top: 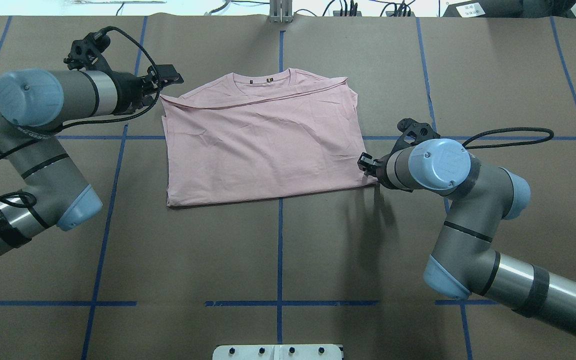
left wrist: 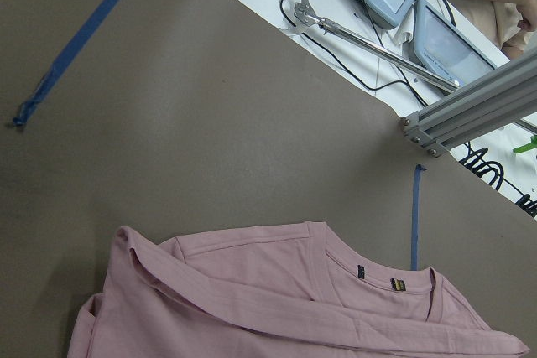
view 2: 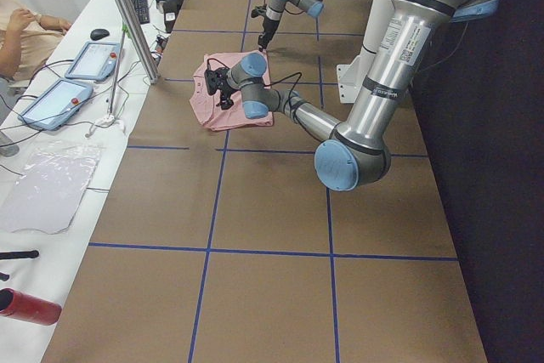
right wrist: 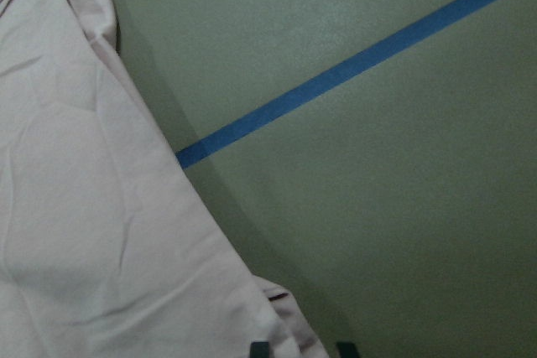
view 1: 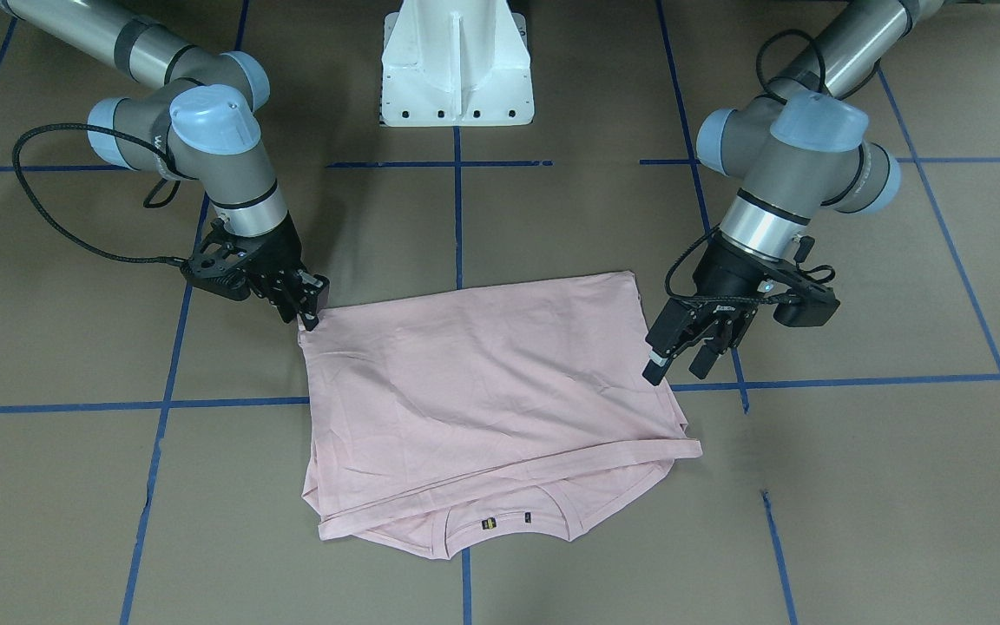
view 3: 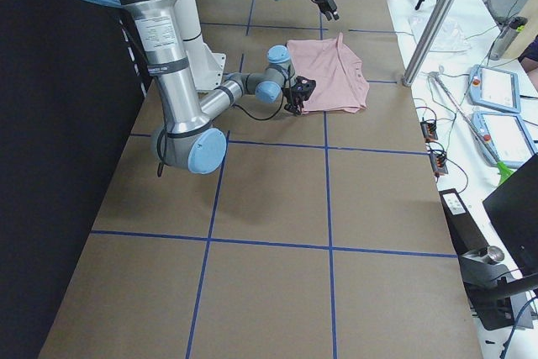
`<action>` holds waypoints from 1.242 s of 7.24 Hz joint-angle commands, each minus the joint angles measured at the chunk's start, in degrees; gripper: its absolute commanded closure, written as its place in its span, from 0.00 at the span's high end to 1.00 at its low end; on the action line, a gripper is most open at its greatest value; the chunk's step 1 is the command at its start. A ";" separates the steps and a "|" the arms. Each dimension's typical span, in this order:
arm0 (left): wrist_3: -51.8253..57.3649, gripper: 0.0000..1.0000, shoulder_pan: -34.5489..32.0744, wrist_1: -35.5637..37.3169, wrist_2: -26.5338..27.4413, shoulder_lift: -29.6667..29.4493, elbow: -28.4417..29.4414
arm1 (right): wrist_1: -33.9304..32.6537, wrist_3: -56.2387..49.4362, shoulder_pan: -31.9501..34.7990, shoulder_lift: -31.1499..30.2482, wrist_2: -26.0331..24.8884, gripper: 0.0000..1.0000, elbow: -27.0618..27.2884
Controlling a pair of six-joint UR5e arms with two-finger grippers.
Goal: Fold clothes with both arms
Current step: 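Grasp the folded shirt with the right gripper and drag it sideways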
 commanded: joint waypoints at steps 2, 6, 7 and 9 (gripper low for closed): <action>0.03 1.00 -0.13 0.00 0.00 0.03 -0.09 | 0.26 -0.27 -0.50 -0.09 0.16 0.00 0.02; -0.14 1.00 -0.21 0.00 0.00 0.03 -1.32 | 0.18 -0.10 -0.49 -12.25 5.24 0.00 17.52; -0.23 1.00 -0.21 0.09 0.00 0.03 -1.85 | -0.08 0.25 -1.63 -16.83 6.39 0.00 24.47; -0.49 1.00 -0.21 0.09 -0.09 0.03 -2.29 | 0.00 0.69 -7.41 -26.32 7.71 0.00 34.25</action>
